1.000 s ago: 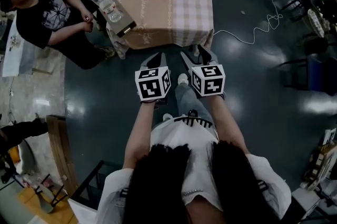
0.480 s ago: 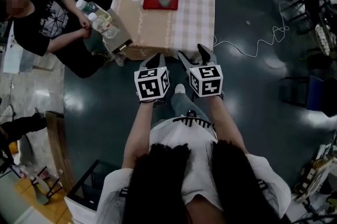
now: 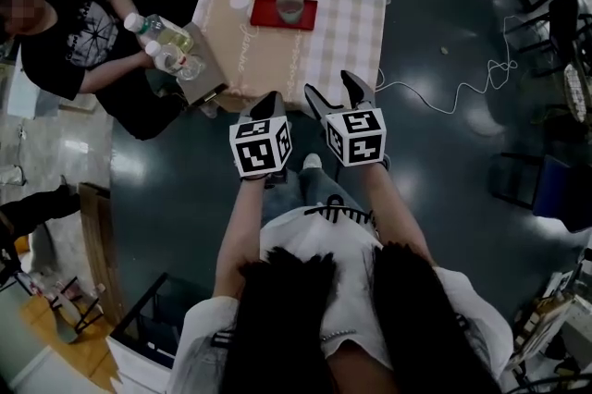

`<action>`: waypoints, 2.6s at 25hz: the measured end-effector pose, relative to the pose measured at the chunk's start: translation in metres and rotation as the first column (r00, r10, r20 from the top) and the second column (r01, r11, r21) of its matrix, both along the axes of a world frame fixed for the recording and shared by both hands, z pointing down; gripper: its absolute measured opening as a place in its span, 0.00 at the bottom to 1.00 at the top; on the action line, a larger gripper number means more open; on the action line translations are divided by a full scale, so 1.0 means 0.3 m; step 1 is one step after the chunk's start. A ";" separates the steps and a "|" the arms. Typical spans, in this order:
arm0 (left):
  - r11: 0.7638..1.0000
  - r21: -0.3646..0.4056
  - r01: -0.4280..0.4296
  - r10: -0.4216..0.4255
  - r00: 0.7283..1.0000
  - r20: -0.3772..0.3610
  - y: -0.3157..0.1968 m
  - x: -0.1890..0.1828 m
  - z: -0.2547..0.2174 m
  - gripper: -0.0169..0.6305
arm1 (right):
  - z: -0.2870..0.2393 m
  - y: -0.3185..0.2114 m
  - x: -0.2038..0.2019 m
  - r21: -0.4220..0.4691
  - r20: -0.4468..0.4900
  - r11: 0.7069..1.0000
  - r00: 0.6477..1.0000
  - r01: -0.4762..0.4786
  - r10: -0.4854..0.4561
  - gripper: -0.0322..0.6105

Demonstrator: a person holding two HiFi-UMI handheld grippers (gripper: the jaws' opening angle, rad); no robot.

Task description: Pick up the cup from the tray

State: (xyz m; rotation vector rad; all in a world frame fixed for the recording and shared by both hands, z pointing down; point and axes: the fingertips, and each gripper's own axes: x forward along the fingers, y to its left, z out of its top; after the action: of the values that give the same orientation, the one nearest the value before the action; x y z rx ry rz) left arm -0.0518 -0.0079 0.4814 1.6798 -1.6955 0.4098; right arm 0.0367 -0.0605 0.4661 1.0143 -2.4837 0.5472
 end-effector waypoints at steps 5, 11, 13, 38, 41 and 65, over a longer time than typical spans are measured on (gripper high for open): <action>1.000 -0.004 0.017 -0.017 1.000 0.006 -0.029 -0.020 -0.002 0.03 | -0.021 -0.042 -0.025 0.032 0.036 0.999 0.999 0.015 -0.016 0.58; 0.999 -0.021 0.034 -0.035 0.999 -0.018 -0.122 -0.066 0.027 0.03 | -0.013 -0.129 -0.077 0.058 0.042 0.998 0.998 0.034 -0.036 0.60; 0.999 -0.027 0.033 -0.033 0.999 -0.018 -0.155 -0.089 0.033 0.03 | -0.009 -0.163 -0.095 0.063 0.039 0.998 0.999 0.029 -0.031 0.61; 0.983 -0.165 -0.082 0.078 0.997 -0.030 -0.602 -0.335 0.263 0.03 | 0.278 -0.574 -0.407 0.015 -0.052 0.999 0.998 0.028 -0.027 0.73; 0.982 -0.180 -0.057 0.050 0.998 -0.046 -0.628 -0.364 0.288 0.03 | 0.331 -0.604 -0.433 -0.005 -0.074 1.000 0.997 0.019 -0.019 0.75; 0.961 -0.245 -0.126 0.116 0.992 -0.053 -0.678 -0.395 0.437 0.03 | 0.487 -0.709 -0.522 0.002 -0.194 0.997 0.978 0.072 -0.070 0.69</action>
State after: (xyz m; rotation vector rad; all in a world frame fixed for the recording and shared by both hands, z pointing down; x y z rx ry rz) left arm -0.1702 -0.2113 0.6126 1.5996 -1.4521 0.6167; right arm -0.1199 -0.2731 0.6122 0.9314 -2.3410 0.3954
